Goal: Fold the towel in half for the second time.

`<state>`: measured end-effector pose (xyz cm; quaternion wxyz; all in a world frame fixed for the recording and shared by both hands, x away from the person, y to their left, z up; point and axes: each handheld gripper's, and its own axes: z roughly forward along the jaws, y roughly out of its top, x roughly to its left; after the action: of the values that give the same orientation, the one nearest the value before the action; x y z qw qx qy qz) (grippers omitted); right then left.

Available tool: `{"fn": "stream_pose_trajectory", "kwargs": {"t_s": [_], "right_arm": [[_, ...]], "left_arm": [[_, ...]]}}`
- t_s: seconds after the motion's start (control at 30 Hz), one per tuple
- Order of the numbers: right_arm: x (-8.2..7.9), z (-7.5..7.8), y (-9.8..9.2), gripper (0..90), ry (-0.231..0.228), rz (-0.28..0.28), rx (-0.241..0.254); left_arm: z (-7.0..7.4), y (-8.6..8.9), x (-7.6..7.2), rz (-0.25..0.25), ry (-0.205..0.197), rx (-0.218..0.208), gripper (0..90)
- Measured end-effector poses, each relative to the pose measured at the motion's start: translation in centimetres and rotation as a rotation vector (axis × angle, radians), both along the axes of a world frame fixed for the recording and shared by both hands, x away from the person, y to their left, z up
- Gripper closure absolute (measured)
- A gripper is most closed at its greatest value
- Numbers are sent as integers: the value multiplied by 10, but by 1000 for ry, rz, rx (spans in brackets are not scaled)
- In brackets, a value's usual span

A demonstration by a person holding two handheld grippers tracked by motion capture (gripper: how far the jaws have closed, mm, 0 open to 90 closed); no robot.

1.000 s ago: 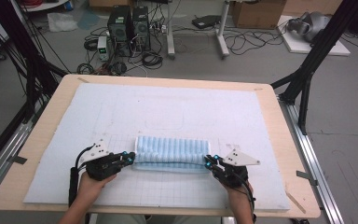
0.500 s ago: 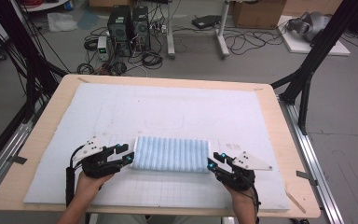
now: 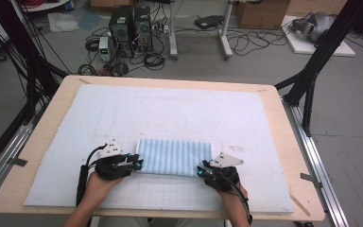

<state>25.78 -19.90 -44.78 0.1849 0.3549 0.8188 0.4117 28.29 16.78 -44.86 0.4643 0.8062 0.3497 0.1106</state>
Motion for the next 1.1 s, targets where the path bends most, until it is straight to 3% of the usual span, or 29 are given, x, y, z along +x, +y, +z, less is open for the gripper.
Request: {"fn": "stream_pose_trajectory", "kwargs": {"t_s": [0.17, 0.3, 0.33, 0.43, 0.57, 0.73, 0.8, 0.9, 1.0, 1.1], "right_arm": [[-3, 1, -4, 629, 1, 6, 8], [1, 10, -15, 621, -23, -3, 131], [4, 13, -16, 621, -29, -12, 141], [19, 18, -15, 660, -33, -32, 130], [42, 16, -9, 702, -28, -53, 90], [63, 9, -6, 702, 32, -87, 53], [64, 6, -7, 702, 32, -93, 14], [64, 5, -8, 682, 25, -82, 8], [59, 10, -12, 639, -2, -79, 35], [51, 15, -20, 525, -48, -94, 57]], "left_arm": [[0, 1, -4, -8, -10, 3, 689], [4, 6, -1, -8, -44, -50, 625], [6, 8, 1, -4, -58, -60, 620], [11, 10, 11, 23, -71, -86, 618], [15, 9, 33, 57, -64, -82, 648], [12, 1, 52, 88, -34, -42, 678], [8, -1, 55, 90, -18, -12, 678], [3, -1, 57, 91, 4, 11, 677], [7, 3, 56, 93, -17, -16, 650], [14, 9, 53, 99, -66, -104, 523]]}}
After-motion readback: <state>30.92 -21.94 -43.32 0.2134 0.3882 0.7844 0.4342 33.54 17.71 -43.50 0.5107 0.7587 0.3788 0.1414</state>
